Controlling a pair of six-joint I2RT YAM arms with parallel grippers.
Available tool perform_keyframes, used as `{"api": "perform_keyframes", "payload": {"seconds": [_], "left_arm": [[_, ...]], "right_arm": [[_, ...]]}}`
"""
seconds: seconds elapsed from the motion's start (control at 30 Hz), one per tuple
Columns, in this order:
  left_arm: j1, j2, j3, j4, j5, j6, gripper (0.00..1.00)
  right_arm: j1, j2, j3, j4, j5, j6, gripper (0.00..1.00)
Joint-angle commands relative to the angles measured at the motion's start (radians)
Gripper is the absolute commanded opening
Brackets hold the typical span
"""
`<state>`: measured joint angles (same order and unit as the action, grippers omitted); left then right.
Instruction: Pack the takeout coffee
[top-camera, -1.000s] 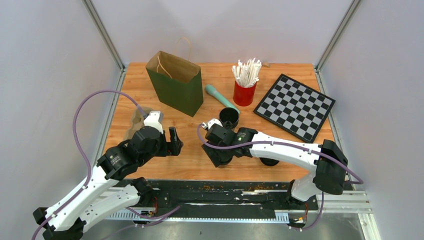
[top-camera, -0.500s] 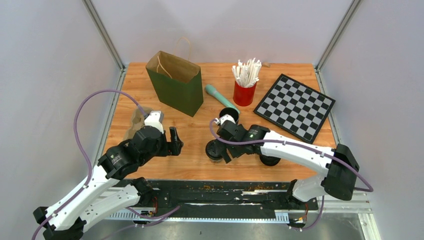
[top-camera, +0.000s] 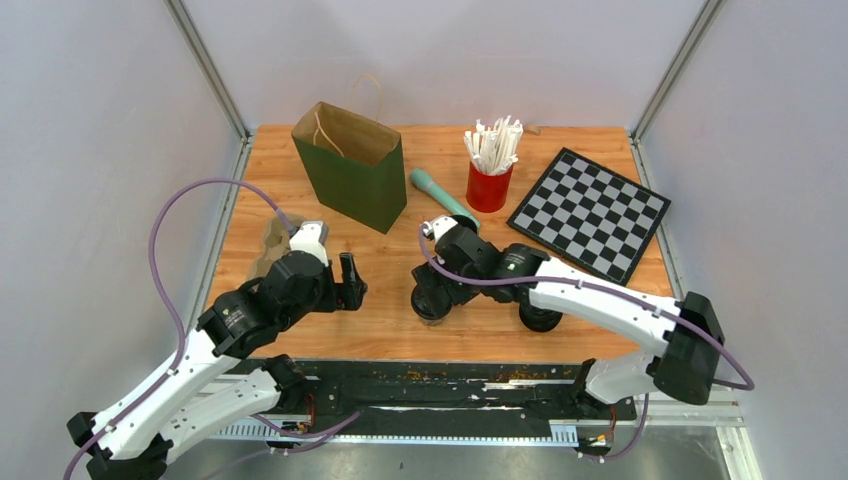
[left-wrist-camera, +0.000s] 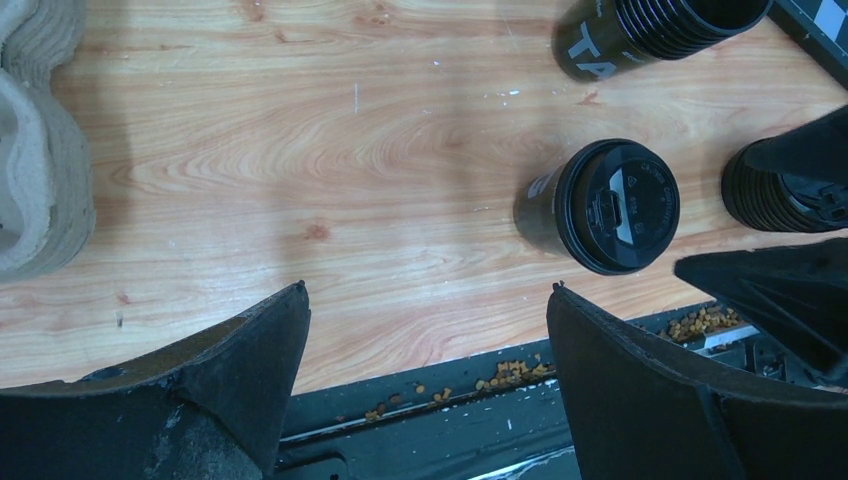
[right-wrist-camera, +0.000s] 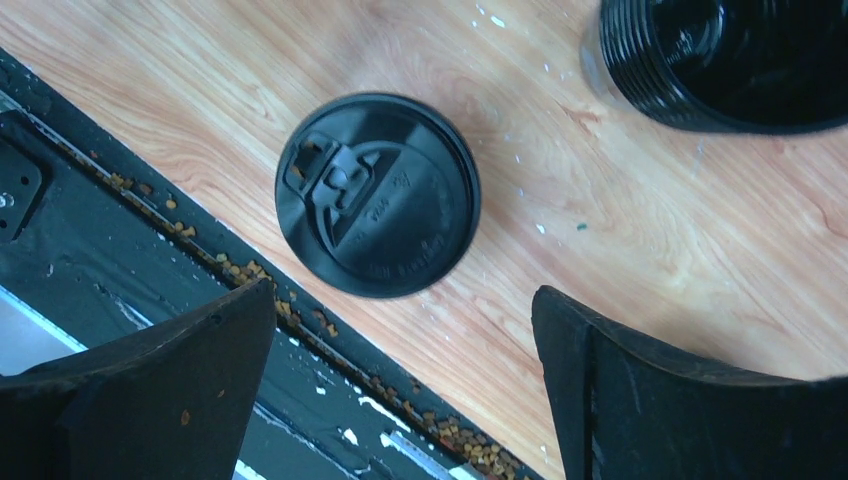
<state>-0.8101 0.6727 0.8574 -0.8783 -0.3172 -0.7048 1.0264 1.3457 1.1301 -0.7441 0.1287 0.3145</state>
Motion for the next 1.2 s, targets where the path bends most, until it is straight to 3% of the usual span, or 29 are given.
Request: {"api": "perform_keyframes", "payload": {"seconds": [0.0, 0.23, 0.6, 0.8, 1.17], "left_arm": [[0.000, -0.018, 0.017, 0.016, -0.030, -0.006, 0.95], [0.000, -0.025, 0.011, 0.017, -0.037, -0.007, 0.95], [0.000, -0.022, -0.004, 0.027, -0.035, -0.006, 0.95], [0.000, -0.026, -0.004, 0.020, -0.039, -0.004, 0.95], [0.000, -0.025, 0.000, 0.015, -0.040, -0.002, 0.95]], "right_arm": [[0.006, 0.086, 0.084, 0.062, -0.018, -0.039, 0.99], [0.009, 0.167, 0.136, 0.056, -0.026, -0.051, 0.95], [0.019, 0.231, 0.145, 0.056, -0.031, -0.051, 0.97], [0.021, 0.266, 0.150, 0.031, -0.006, -0.047, 0.91], [0.022, 0.206, 0.103, 0.008, 0.004, -0.033, 0.84]]}}
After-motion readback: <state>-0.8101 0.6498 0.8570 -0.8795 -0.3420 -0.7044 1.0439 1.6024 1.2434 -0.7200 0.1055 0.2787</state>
